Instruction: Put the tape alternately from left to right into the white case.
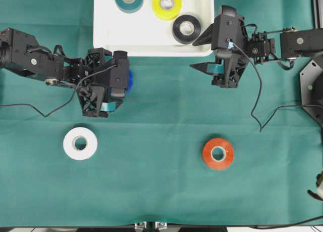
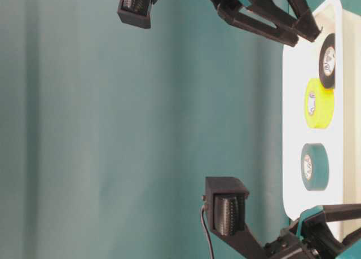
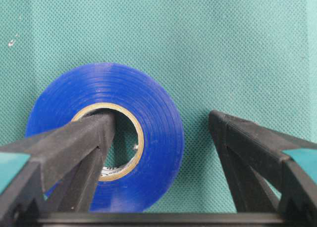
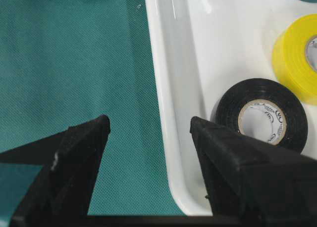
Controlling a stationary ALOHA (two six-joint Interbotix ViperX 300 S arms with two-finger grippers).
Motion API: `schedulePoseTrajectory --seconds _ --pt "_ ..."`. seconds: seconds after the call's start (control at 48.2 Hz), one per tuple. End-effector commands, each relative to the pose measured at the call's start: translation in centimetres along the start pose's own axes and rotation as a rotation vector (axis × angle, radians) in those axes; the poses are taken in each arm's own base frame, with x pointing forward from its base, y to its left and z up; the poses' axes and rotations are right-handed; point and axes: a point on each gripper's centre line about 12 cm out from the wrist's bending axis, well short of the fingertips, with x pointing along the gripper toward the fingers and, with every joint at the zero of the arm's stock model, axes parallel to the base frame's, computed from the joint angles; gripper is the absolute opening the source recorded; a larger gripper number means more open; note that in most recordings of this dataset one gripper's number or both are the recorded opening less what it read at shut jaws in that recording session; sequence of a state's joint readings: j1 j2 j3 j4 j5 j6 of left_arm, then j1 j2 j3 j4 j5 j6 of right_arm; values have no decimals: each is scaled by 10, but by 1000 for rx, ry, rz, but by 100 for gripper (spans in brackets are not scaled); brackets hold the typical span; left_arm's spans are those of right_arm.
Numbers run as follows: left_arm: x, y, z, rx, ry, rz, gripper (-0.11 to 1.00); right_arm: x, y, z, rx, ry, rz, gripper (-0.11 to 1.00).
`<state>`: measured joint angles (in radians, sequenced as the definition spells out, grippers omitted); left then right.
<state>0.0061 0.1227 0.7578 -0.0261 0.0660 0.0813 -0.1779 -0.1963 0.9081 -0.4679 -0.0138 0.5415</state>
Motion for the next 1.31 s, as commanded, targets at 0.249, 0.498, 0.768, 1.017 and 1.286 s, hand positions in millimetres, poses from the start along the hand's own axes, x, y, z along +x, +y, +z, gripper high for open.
schedulePoseTrajectory --seconds 0.249,0.498,0.768,1.017,1.286 --pt "-5 1 14 -3 -41 3 22 -2 3 6 0 -27 12 74" --pt "-8 1 16 -1 -54 4 -2 -2 2 7 1 -30 12 74" --pt "-17 2 23 -4 -80 5 -2 -2 2 7 -1 -30 12 74" --pt "-44 2 43 3 -168 9 -2 -2 2 6 -1 -28 12 74" --pt "-55 7 50 0 -190 18 -2 -2 3 6 0 -29 13 74"
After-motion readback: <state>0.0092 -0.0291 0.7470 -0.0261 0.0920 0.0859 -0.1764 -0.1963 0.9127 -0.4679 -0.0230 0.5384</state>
